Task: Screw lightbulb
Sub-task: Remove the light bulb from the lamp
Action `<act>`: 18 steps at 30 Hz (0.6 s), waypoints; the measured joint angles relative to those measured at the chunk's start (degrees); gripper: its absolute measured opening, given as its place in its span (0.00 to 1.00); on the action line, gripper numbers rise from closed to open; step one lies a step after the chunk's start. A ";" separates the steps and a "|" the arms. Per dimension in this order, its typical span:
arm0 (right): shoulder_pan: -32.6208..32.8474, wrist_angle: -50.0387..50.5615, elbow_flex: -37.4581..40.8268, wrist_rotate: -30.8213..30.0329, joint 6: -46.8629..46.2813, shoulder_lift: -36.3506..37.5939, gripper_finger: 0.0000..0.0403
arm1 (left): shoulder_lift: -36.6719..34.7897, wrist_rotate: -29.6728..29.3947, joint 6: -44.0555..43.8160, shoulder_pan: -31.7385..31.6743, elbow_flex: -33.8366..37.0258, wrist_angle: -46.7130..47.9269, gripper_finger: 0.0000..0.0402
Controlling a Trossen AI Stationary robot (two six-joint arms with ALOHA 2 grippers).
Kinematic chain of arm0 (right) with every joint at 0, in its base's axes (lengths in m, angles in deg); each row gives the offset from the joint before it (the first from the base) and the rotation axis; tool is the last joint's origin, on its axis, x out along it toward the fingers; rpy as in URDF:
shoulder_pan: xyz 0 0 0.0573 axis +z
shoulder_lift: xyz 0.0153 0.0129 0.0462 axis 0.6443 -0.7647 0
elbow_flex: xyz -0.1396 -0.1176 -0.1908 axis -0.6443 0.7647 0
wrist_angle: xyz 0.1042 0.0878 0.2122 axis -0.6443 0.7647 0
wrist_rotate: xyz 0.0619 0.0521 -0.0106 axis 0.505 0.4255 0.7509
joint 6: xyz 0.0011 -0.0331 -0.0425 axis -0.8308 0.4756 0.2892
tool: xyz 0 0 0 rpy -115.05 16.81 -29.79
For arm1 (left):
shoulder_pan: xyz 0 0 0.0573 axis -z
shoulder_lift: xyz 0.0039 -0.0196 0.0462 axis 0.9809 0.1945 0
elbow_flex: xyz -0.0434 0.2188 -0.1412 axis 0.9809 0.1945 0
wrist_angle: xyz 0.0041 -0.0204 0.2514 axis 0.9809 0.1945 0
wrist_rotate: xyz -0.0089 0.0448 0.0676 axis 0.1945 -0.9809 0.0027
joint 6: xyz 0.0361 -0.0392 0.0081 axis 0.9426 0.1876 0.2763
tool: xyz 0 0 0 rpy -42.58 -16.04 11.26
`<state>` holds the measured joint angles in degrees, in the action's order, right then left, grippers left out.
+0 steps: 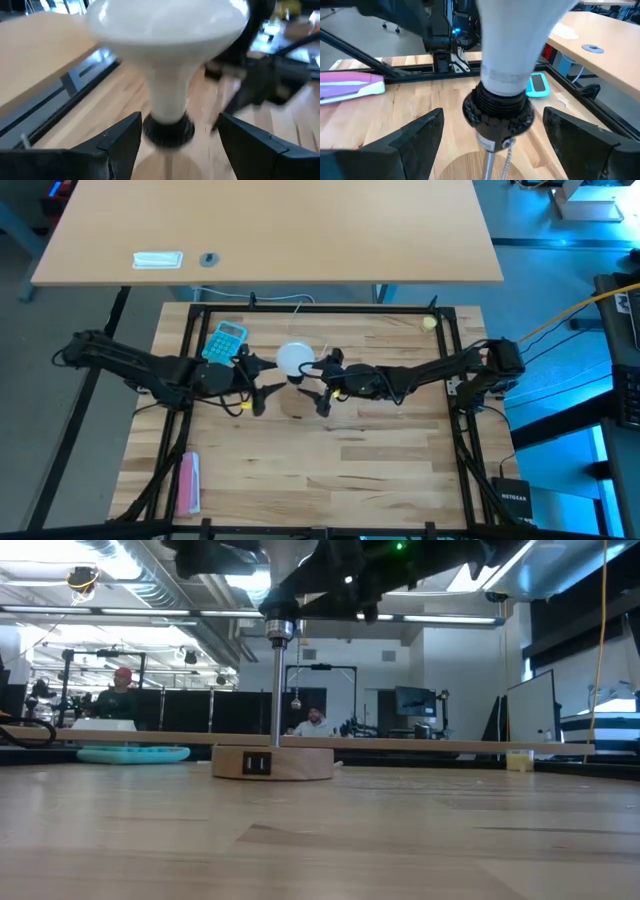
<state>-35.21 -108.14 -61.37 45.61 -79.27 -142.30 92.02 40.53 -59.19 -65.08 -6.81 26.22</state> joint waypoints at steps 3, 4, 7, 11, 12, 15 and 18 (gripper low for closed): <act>0.00 2.00 0.00 0.00 0.00 1.24 0.85 | -1.92 -0.20 -3.80 0.97 0.27 7.68 0.63; 0.00 2.58 0.00 0.02 0.00 1.47 0.85 | -2.20 -0.18 -4.58 1.15 1.14 8.31 0.63; 0.00 3.93 0.00 0.72 0.00 2.34 0.85 | -2.36 -0.17 -4.88 1.32 5.87 5.52 0.63; 0.00 6.50 0.00 1.07 0.03 4.19 0.85 | -1.53 -0.05 -3.82 0.68 13.27 -6.67 0.63; 0.00 7.03 0.00 1.07 0.00 4.78 0.85 | -1.09 0.27 -2.81 0.31 14.80 -9.96 0.63; -0.02 7.55 0.00 0.95 0.03 6.30 0.85 | 0.80 1.90 0.12 -1.54 18.07 -19.53 0.63; -0.04 7.14 0.00 -0.39 0.04 7.08 0.85 | 3.89 5.07 0.54 -3.70 19.41 -25.72 0.63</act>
<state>-35.25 -101.01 -61.37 45.22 -79.22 -135.22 95.91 45.60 -58.65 -68.78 12.60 0.50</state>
